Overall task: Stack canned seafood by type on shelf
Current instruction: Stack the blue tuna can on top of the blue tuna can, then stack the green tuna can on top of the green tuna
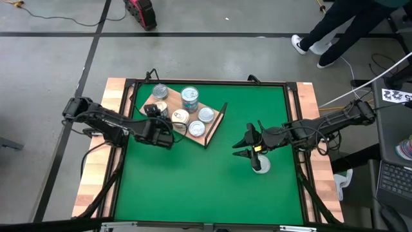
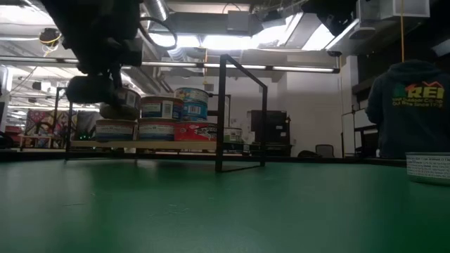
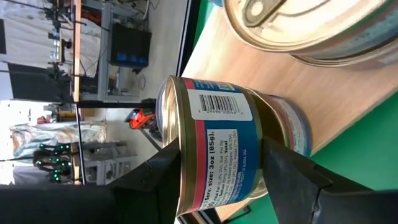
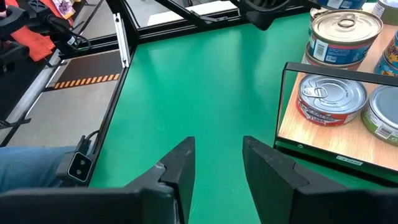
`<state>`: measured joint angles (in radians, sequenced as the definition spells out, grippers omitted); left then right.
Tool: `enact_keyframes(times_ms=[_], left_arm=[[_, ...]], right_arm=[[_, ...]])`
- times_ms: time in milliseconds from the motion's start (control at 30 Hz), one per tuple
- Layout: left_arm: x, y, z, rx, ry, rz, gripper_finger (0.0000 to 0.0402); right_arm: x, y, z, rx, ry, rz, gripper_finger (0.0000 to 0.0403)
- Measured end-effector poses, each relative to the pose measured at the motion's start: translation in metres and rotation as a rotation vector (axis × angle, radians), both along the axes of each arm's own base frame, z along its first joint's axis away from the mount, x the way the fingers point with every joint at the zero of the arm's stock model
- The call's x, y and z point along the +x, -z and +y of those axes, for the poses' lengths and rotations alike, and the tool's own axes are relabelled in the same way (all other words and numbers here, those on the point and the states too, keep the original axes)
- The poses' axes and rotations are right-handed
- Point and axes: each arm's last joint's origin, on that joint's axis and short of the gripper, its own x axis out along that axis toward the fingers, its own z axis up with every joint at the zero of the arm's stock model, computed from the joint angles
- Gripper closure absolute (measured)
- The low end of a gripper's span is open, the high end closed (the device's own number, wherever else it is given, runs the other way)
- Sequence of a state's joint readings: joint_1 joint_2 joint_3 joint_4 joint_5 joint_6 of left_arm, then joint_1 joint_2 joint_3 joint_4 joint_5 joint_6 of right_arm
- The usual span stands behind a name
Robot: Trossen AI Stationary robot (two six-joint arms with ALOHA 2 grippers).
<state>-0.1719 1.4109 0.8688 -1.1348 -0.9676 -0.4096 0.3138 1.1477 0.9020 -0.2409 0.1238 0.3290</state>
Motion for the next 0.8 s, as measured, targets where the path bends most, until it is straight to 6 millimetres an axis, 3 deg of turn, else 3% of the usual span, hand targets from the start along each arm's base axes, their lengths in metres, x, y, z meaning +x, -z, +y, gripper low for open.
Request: enact_keyframes(times_ms=[500,800], left_arm=[[0.0003,0.001,0.009,-0.058,-0.036,0.033,0.0214],[0.0001,0.0029,0.0081,-0.115,-0.047,0.032,0.0144]], right_arm=[[0.0,-0.0001,0.0001,-0.001,-0.001,0.0,0.0269],[0.0,-0.0001,0.0001,-0.001,-0.001,0.0,0.0269]])
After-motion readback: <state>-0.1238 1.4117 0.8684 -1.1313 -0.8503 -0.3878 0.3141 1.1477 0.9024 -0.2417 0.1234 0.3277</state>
